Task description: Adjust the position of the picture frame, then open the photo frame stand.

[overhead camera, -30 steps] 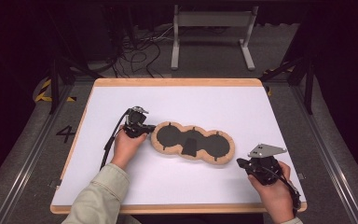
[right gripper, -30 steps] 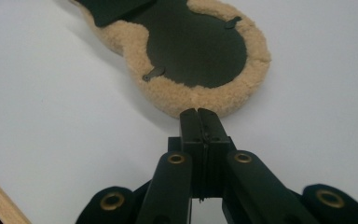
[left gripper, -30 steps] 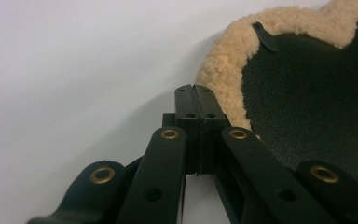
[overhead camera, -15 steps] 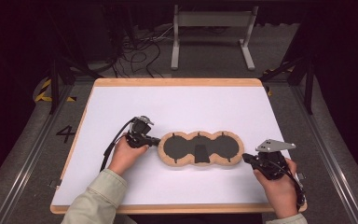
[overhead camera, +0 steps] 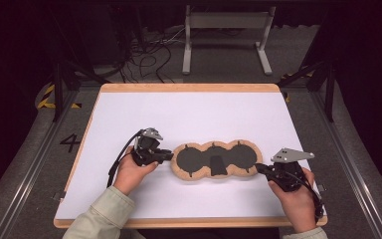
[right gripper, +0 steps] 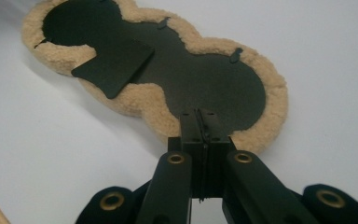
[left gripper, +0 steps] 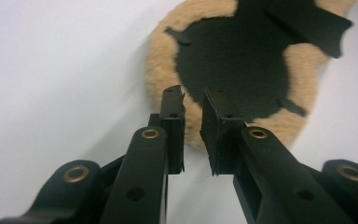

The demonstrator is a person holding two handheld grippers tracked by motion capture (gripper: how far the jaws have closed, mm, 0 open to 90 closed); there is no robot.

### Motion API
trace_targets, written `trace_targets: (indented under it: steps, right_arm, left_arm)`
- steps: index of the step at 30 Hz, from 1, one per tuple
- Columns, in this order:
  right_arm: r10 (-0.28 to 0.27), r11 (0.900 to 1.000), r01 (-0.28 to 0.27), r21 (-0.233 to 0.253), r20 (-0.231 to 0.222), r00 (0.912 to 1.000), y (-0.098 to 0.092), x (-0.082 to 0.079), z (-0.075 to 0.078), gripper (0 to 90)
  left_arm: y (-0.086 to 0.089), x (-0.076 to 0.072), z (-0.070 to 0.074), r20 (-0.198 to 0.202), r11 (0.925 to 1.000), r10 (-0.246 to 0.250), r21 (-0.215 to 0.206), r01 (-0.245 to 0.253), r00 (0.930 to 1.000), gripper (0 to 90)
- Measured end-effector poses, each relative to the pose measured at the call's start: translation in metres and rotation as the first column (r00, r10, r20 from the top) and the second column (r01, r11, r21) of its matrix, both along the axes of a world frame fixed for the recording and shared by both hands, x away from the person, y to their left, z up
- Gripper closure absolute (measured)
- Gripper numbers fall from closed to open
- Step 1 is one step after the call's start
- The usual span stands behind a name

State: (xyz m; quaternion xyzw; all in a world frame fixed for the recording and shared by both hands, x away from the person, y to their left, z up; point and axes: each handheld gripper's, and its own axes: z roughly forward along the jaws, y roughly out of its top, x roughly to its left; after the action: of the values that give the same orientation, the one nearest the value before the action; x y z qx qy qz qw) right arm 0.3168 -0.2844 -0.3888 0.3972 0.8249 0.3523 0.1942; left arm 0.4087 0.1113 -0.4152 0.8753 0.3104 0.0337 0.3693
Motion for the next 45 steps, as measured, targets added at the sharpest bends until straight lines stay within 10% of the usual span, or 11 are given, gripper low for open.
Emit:
trace_targets:
  steps: [17,29,36,45]
  right_arm:
    - [0.152,0.988,-0.153,-0.004,-0.058,0.9866,0.033,0.012,-0.006,88.9]
    - [0.190,0.976,-0.208,-0.059,-0.229,0.9547,0.056,0.033,-0.024,90.0]
    - [0.217,0.967,-0.246,-0.069,-0.282,0.9345,0.065,0.037,-0.037,90.0]
    - [0.217,0.972,-0.233,-0.034,-0.251,0.9432,0.066,0.038,-0.039,90.0]
  left_arm:
    - [0.004,-0.029,0.012,-0.005,0.9953,-0.094,0.026,0.094,0.9956,62.4]
    - [0.021,-0.037,0.008,-0.117,0.9972,-0.075,-0.009,0.075,0.9903,58.3]
    - [0.021,-0.037,0.005,-0.116,0.9974,-0.068,0.015,0.070,0.9910,56.1]
    - [0.024,-0.034,0.000,-0.125,0.9991,-0.038,0.015,0.041,0.9914,47.2]
